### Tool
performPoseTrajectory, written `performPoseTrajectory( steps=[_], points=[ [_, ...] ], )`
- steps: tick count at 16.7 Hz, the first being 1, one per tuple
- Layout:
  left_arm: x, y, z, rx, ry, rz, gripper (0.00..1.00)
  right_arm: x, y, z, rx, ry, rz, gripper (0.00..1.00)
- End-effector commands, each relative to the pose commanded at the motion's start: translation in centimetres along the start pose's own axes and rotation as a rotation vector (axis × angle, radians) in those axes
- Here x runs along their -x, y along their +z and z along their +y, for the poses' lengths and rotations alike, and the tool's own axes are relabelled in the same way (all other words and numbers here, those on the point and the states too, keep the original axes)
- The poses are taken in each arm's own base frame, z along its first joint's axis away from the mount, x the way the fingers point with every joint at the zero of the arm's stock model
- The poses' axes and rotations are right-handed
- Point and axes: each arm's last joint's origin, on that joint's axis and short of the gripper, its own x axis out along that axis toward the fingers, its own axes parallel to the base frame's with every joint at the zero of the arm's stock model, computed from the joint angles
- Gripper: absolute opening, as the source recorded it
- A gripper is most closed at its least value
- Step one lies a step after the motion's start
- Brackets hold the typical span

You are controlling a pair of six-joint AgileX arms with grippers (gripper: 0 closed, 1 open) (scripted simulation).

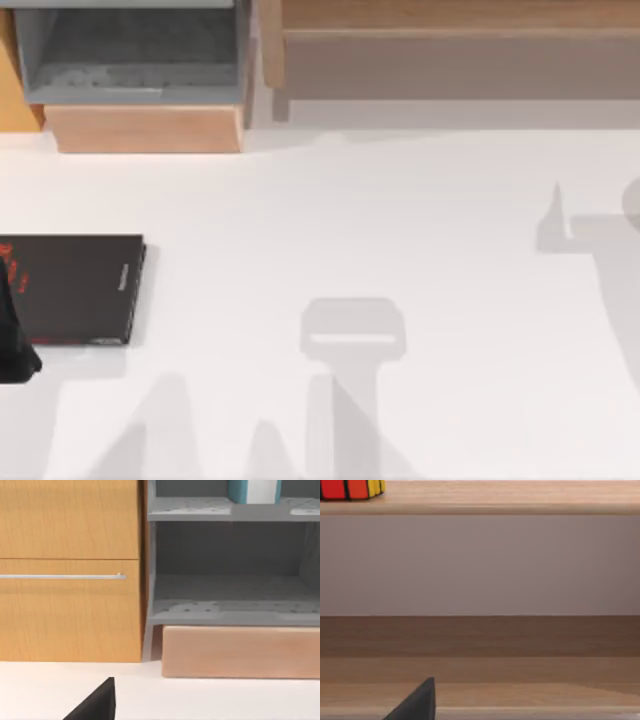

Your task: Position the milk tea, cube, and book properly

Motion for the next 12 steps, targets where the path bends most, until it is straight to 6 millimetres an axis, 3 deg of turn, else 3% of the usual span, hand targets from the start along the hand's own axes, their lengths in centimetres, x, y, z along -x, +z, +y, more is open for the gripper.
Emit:
performPoseTrajectory(
  steps=[3, 7, 10, 12],
  points=[
    [0.0, 0.0, 0.0, 0.0, 0.0, 0.0, 1.0, 3.8, -6.1, -1.4, -0.001, 0.002, 0.001, 1.0],
    [0.0, 0.0, 0.0, 0.0, 0.0, 0.0, 1.0, 5.9, -13.0, -2.2, -0.002, 0.01, 0.0, 1.0],
    [0.0, 0.0, 0.0, 0.0, 0.0, 0.0, 1.0, 6.1, -16.1, -2.4, -0.001, 0.016, 0.003, 1.0],
    [0.0, 0.0, 0.0, 0.0, 0.0, 0.0, 1.0, 6.1, -16.7, -2.4, -0.001, 0.017, 0.004, 1.0]
  ],
)
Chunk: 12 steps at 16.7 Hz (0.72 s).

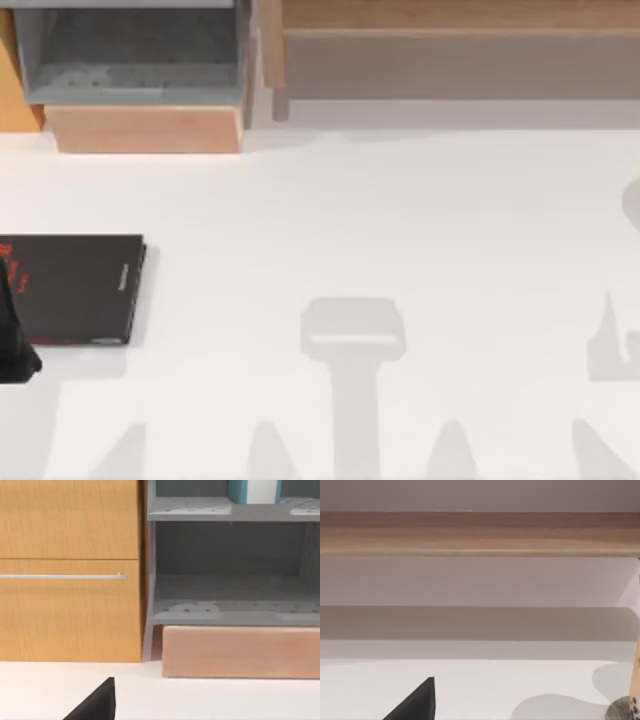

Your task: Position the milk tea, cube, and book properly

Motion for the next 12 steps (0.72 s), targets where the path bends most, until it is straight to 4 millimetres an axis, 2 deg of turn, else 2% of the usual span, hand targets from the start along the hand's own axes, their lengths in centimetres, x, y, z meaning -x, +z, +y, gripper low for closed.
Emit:
performPoseTrajectory(
  steps=[5, 7, 9, 12],
  points=[
    [0.0, 0.0, 0.0, 0.0, 0.0, 0.0, 1.0, 0.0, 0.0, 0.0, 0.0, 0.0, 0.0, 1.0],
    [0.0, 0.7, 0.0, 0.001, 0.004, -0.009, 1.0, 0.0, 0.0, 0.0, 0.0, 0.0, 0.0, 1.0],
    [-0.3, 2.5, 0.0, 0.005, 0.013, -0.027, 1.0, 0.0, 0.0, 0.0, 0.0, 0.0, 0.0, 1.0],
    [-1.4, 6.5, 0.0, 0.013, 0.033, -0.062, 1.0, 0.0, 0.0, 0.0, 0.0, 0.0, 0.0, 1.0]
  ],
)
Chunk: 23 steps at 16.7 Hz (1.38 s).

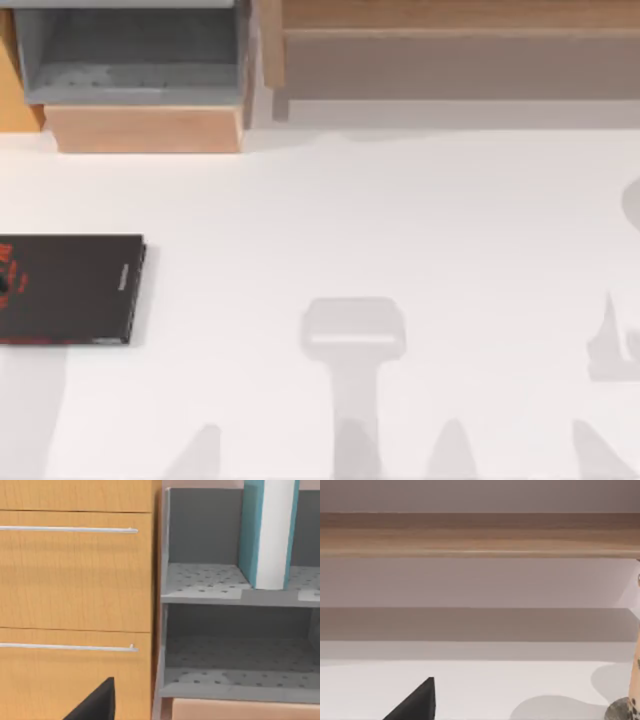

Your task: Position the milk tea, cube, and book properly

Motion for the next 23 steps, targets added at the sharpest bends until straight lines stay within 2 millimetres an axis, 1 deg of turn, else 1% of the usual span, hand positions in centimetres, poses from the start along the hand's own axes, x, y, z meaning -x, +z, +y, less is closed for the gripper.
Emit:
performPoseTrajectory(
  steps=[2, 4, 7, 9, 10, 12, 14, 16, 19, 21, 23],
  points=[
    [-2.0, 2.8, -0.2, 0.006, 0.013, -0.01, 1.0, 0.0, 0.0, 0.0, 0.0, 0.0, 0.0, 1.0],
    [-5.0, 5.1, -0.5, 0.011, 0.021, 0.002, 1.0, 0.0, 0.0, 0.0, 0.0, 0.0, 0.0, 1.0],
    [-10.6, 7.2, -1.5, 0.016, 0.015, 0.016, 1.0, 0.0, 0.0, 0.0, 0.0, 0.0, 0.0, 1.0],
    [-14.6, 7.9, -2.5, 0.02, 0.003, 0.015, 1.0, 0.0, 0.0, 0.0, 0.0, 0.0, 0.0, 1.0],
    [-16.7, 7.8, -3.1, 0.02, -0.003, 0.021, 1.0, 0.0, 0.0, 0.0, 0.0, 0.0, 0.0, 1.0],
    [-20.7, 6.7, -4.3, 0.019, -0.017, 0.04, 1.0, 0.0, 0.0, 0.0, 0.0, 0.0, 0.0, 1.0],
    [-24.4, 5.1, -5.7, 0.016, -0.028, 0.058, 1.0, 0.0, 0.0, 0.0, 0.0, 0.0, 0.0, 1.0],
    [-27.2, 3.3, -6.9, 0.014, -0.037, 0.067, 1.0, 0.0, 0.0, 0.0, 0.0, 0.0, 0.0, 1.0],
    [-30.0, 1.2, -8.2, 0.013, -0.046, 0.069, 1.0, 0.0, 0.0, 0.0, 0.0, 0.0, 0.0, 1.0],
    [-31.0, 0.4, -8.7, 0.013, -0.049, 0.069, 1.0, 0.0, 0.0, 0.0, 0.0, 0.0, 0.0, 1.0],
    [-31.2, 0.2, -8.8, 0.013, -0.049, 0.068, 1.0, 0.0, 0.0, 0.0, 0.0, 0.0, 0.0, 1.0]
  ],
)
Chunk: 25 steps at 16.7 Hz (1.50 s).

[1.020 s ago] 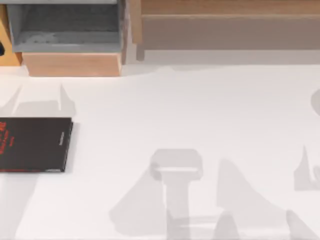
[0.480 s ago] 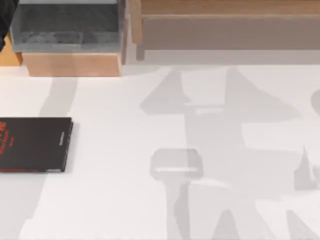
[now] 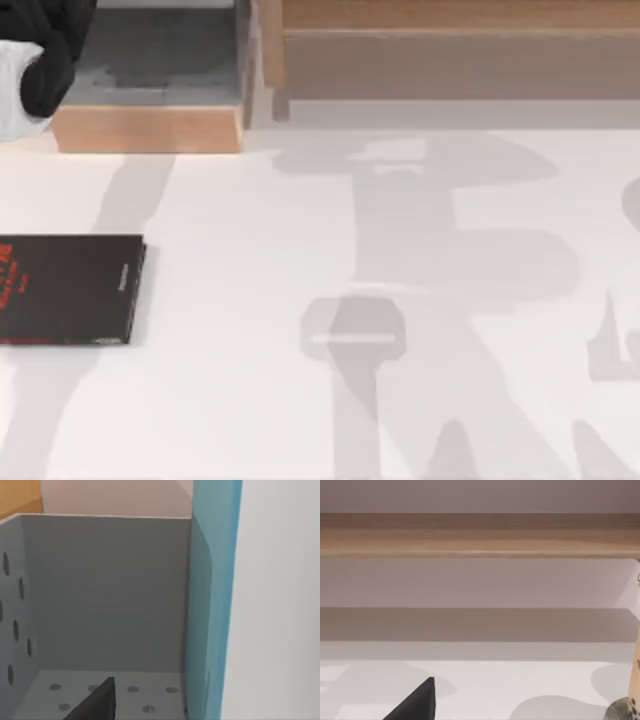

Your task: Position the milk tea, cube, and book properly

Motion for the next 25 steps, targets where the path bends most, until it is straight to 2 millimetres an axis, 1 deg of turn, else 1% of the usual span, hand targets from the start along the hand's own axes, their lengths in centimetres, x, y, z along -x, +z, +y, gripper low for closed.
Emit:
performPoseTrajectory(
  steps=[5, 12, 16, 25],
  points=[
    [0.0, 0.0, 0.2, 0.0, 0.004, 0.003, 1.0, 0.0, 0.0, 0.0, 0.0, 0.0, 0.0, 1.0],
    [-2.8, 0.0, 0.0, 0.0, 0.0, 0.0, 1.0, 0.0, 0.0, 0.0, 0.0, 0.0, 0.0, 1.0],
    [-3.0, 0.0, 0.0, 0.0, 0.0, 0.0, 1.0, 0.0, 0.0, 0.0, 0.0, 0.0, 0.0, 1.0],
    [-3.0, 0.0, 0.0, 0.0, 0.0, 0.0, 0.32, 0.0, 0.0, 0.0, 0.0, 0.0, 0.0, 1.0]
  ],
)
